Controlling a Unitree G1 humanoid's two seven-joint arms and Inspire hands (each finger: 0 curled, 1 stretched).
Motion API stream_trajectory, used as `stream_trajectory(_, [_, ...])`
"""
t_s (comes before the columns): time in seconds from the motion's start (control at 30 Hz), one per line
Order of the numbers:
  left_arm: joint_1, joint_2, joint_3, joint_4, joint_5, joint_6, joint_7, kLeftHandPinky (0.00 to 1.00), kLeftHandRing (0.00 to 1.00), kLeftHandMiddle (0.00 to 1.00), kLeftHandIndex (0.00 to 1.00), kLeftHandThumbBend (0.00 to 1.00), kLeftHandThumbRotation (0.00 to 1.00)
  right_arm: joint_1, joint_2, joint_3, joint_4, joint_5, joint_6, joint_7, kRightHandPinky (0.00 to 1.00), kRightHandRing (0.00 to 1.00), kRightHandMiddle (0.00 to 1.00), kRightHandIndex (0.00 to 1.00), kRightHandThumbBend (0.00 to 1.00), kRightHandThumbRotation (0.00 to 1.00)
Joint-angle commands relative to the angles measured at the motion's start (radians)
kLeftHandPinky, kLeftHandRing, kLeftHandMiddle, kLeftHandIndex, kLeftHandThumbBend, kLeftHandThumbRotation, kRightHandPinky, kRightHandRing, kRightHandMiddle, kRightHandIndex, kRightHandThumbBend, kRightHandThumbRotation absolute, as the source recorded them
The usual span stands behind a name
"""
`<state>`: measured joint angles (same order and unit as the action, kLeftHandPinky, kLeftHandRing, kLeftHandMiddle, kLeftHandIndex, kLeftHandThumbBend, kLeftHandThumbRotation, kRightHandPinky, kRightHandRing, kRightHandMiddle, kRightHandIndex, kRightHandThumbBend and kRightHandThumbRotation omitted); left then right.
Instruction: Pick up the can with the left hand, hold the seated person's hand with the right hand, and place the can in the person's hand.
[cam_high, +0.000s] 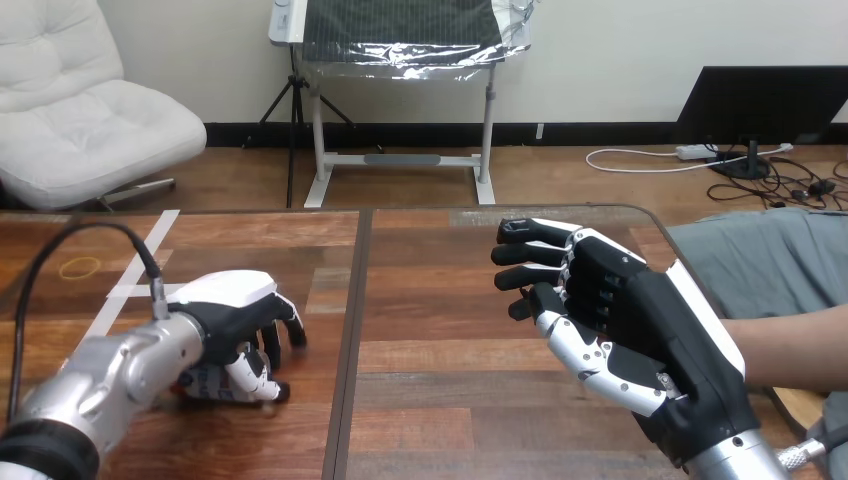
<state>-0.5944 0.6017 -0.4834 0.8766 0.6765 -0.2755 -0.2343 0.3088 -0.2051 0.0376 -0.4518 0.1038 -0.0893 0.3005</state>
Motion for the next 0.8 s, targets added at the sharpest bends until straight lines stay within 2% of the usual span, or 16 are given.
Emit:
stream_trajectory(0.0, [-0.003,0.033,0.000,-0.019,0.008,0.037,-0.051,0.74,0.85,0.89,0.89,0.91,0.22,-0.058,-0.010,-0.007,-0.028,0.007,-0.002,0.004,0.60,0.70,0.74,0.76,0.23,0.00])
stream_trajectory(0.27, [0.001,0.043,0.010,-0.042,0.008,0.046,-0.071,0.82,0.90,0.93,0.92,0.96,0.24,-0.058,-0.009,-0.007,-0.025,0.002,-0.006,0.004,0.60,0.70,0.74,0.76,0.23,0.00])
stream_trajectory(0.77, [0.003,0.074,0.018,-0.074,0.015,0.031,-0.088,0.85,0.90,0.92,0.93,0.99,0.25,-0.057,-0.007,-0.005,-0.022,0.001,-0.009,0.006,0.60,0.71,0.75,0.76,0.24,0.00])
